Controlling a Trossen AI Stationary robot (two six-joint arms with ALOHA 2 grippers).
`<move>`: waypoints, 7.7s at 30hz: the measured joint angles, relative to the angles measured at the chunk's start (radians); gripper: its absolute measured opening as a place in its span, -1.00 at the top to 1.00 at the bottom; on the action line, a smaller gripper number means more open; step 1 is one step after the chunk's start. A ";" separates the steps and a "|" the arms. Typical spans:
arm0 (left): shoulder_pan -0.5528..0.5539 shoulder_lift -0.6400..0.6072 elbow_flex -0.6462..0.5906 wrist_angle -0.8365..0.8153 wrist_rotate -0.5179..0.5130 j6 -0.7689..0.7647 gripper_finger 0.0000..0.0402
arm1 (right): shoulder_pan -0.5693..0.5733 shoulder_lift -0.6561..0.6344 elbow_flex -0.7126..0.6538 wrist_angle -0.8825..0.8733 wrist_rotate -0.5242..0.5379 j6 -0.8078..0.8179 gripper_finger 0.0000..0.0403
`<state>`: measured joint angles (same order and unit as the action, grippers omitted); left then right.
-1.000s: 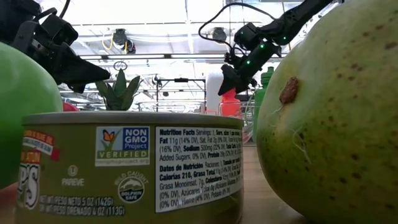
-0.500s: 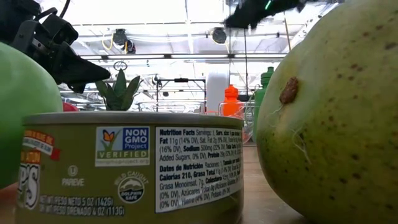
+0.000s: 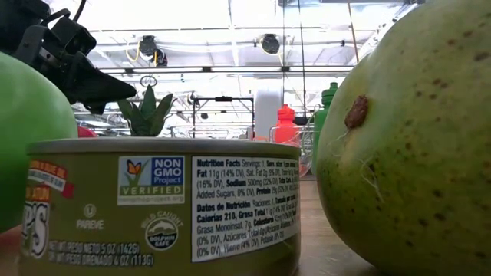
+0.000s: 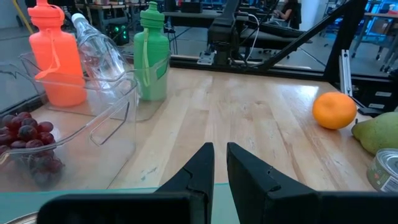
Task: Pick & Place Food Item
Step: Adjust the right transparent bin on the table, then put the red chili pepper into the left transparent bin
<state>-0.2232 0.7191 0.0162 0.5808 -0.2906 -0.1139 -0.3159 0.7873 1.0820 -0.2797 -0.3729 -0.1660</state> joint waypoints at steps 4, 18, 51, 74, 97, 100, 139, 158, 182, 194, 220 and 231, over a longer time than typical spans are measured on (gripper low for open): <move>0.000 0.000 0.000 0.000 0.000 -0.011 0.75 | 0.082 -0.107 -0.230 0.061 -0.020 0.056 0.89; 0.000 0.000 0.000 0.026 -0.008 -0.046 0.75 | 0.281 -0.104 -0.703 0.506 -0.043 0.101 0.99; 0.000 0.000 0.000 0.021 -0.051 -0.039 0.75 | 0.376 0.608 -0.117 0.110 0.625 -0.195 0.39; 0.000 0.000 0.000 0.018 -0.048 -0.026 0.75 | 0.223 0.748 -0.061 0.045 0.695 -0.246 0.03; 0.000 0.000 0.000 0.015 -0.048 -0.027 0.75 | 0.140 0.836 -0.063 0.058 0.756 -0.189 0.35; 0.000 0.000 0.000 0.015 -0.048 -0.027 0.75 | 0.140 0.836 -0.063 0.046 0.755 -0.167 0.41; 0.000 0.000 0.000 0.022 -0.048 -0.042 0.75 | 0.146 0.784 -0.011 -0.161 0.626 -0.027 0.91; 0.000 0.000 0.000 0.027 -0.050 -0.047 0.75 | 0.143 0.775 0.022 -0.346 0.581 0.025 0.91; 0.000 0.000 0.000 0.030 -0.049 -0.048 0.75 | 0.161 0.728 0.022 -0.272 0.515 0.023 0.03; 0.000 0.000 0.000 0.027 -0.049 -0.047 0.75 | 0.254 0.202 0.021 -0.149 0.214 0.076 -0.08; -0.081 0.081 0.336 -0.375 -0.163 -0.035 0.75 | 0.427 -0.453 -0.858 0.538 -0.048 0.189 0.98; -0.223 0.487 1.060 -1.366 -0.059 -0.573 0.75 | 0.427 -0.453 -0.858 0.498 -0.048 0.196 1.00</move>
<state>-0.4466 1.2062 1.0765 -0.7857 -0.3494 -0.6868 0.1112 0.3340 0.2241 0.2188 -0.4206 0.0301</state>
